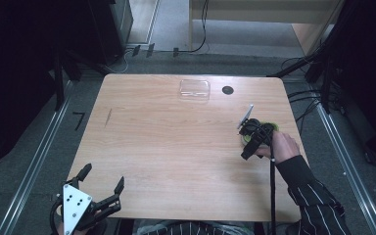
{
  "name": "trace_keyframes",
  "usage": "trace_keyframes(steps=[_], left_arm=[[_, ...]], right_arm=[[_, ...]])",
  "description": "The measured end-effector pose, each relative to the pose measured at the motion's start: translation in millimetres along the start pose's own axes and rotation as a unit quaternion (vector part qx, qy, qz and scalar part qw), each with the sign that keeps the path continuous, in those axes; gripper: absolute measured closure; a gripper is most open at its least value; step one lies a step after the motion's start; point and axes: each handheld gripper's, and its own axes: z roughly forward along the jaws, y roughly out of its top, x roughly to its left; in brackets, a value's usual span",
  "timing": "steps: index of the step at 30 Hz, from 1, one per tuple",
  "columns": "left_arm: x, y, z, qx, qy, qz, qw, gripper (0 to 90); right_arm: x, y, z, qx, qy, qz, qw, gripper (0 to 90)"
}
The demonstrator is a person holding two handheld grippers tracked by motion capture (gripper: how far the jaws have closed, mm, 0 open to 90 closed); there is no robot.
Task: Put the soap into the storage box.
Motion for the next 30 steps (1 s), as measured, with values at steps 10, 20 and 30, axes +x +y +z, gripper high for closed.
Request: trace_keyframes(steps=[10, 20, 30], left_arm=[[-0.2, 0.1, 0.2, 0.000, 0.000, 0.000, 1.0000, 9.6], [-0.2, 0.2, 0.1, -0.001, -0.001, 0.000, 1.0000, 9.6], [-0.2, 0.5, 0.1, -0.001, -0.001, 0.002, 1.0000, 9.6]], right_arm=[[18.7, -20.6, 9.2, 0.013, 0.001, 0.001, 0.9999, 5.7], [37.5, -40.0, 20.7, 0.031, 0.004, -0.010, 0.9995, 5.9], [49.5, -55.0, 29.7, 0.044, 0.007, -0.025, 0.9987, 6.9]])
